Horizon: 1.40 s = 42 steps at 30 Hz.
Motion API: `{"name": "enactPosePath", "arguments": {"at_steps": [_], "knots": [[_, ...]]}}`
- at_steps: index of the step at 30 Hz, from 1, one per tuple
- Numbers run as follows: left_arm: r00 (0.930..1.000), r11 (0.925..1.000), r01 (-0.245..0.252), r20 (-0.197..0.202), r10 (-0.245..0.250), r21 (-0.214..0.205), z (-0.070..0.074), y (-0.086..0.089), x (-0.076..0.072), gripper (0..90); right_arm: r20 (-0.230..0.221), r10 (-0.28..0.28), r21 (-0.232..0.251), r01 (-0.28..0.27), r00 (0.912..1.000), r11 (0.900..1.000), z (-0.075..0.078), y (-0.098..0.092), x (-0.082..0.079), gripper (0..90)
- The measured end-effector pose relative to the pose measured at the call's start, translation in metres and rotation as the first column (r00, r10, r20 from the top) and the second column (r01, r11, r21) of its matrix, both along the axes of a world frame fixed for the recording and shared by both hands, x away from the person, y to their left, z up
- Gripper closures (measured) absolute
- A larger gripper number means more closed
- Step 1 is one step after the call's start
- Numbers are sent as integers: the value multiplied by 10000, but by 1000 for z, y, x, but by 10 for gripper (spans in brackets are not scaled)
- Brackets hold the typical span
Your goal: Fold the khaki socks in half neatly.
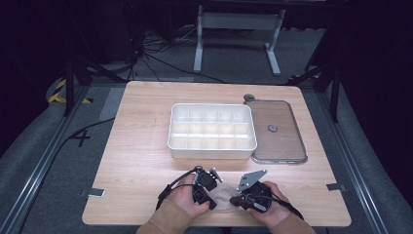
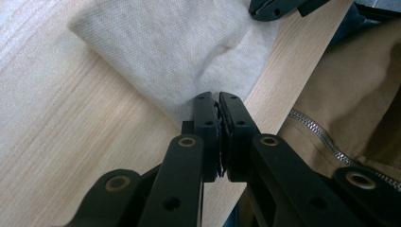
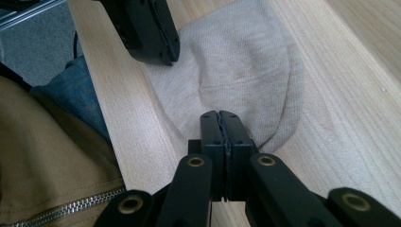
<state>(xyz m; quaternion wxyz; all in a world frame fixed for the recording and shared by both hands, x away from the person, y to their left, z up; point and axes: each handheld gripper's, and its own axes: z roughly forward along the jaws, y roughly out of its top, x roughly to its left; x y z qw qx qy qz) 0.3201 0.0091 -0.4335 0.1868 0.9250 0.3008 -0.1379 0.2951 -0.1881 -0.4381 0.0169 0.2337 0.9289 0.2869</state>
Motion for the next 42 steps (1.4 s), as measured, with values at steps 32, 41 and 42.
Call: {"name": "enactPosePath", "arguments": {"at_steps": [32,41,42], "knots": [[9892,9849,-1429,197,1455,-979,-1,18,7,701,743,-273,664,223,9969,9975,-8,21,10,900],[9899,9871,-1345,331,1378,-872,-2,13,6,843,847,-229,700,169,9961,9974,-10,20,8,900],[9896,9872,-1340,401,1379,-864,-1,13,6,861,847,-233,703,173,9961,9974,-10,20,8,900]]}}
